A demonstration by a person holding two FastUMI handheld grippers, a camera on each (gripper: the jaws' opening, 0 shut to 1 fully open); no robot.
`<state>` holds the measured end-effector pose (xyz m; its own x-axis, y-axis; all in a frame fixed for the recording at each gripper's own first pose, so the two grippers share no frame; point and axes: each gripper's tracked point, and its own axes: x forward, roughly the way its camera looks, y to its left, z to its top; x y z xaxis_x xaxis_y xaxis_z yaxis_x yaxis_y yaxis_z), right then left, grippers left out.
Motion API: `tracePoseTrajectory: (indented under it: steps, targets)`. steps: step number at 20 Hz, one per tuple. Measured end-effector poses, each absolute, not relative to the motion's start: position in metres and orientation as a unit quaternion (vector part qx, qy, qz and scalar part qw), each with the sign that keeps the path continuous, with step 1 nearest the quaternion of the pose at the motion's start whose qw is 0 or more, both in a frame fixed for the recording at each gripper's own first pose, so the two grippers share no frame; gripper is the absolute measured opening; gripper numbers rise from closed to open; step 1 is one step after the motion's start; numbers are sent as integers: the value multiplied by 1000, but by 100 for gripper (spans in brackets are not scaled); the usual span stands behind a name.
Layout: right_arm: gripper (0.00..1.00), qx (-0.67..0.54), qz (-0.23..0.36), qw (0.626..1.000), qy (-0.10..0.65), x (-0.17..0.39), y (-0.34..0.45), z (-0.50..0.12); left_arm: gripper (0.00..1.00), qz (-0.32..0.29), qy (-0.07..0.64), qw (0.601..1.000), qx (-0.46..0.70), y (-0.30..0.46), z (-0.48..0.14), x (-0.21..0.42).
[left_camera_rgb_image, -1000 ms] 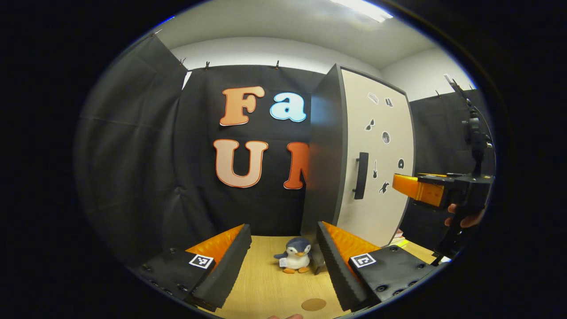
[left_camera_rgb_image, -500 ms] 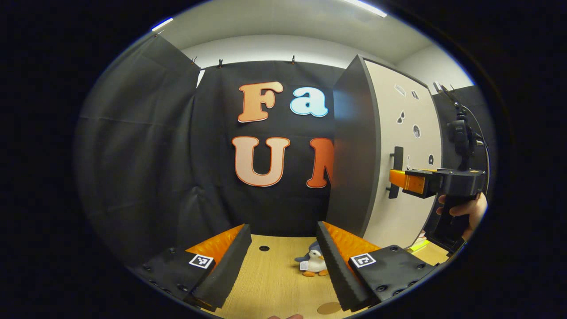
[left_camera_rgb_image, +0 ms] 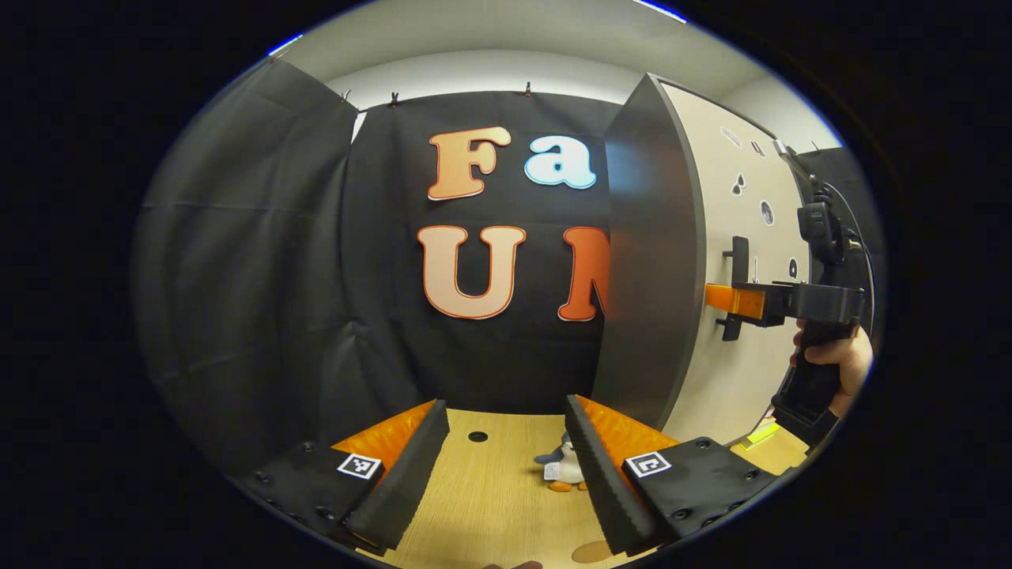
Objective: Open the cabinet door with the right hand, grasp the bottle in the cabinet with the left hand and place it on the coaster, then close the cabinet door with the right hand.
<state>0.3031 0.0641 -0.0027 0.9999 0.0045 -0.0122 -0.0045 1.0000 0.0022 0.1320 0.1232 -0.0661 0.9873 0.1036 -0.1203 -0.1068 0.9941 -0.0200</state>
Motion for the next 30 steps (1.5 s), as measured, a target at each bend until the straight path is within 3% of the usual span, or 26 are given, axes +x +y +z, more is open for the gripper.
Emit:
tracePoseTrajectory:
  steps: [1,3,10,15,20,21,30]
  targets:
    - [65,1,6,1000,9,301,66,-5,99,51,62,997,-15,122,-68,134]
    - [38,1,4,1000,14,299,68,-6,99,46,65,997,-18,120,-70,133]
    - [27,25,-1,999,27,281,68,-7,96,39,64,997,-20,128,-68,127]
    - [19,38,-28,999,19,233,53,-1,98,22,59,998,-22,120,-70,82]
    - [21,46,-65,997,16,150,2,-10,99,-2,59,998,-23,103,-71,67]
    - [16,48,-69,996,17,137,-6,-10,96,-6,59,998,-26,99,-71,63]
    - [14,57,-74,995,17,87,-61,-9,96,-8,47,999,-9,39,-55,41]
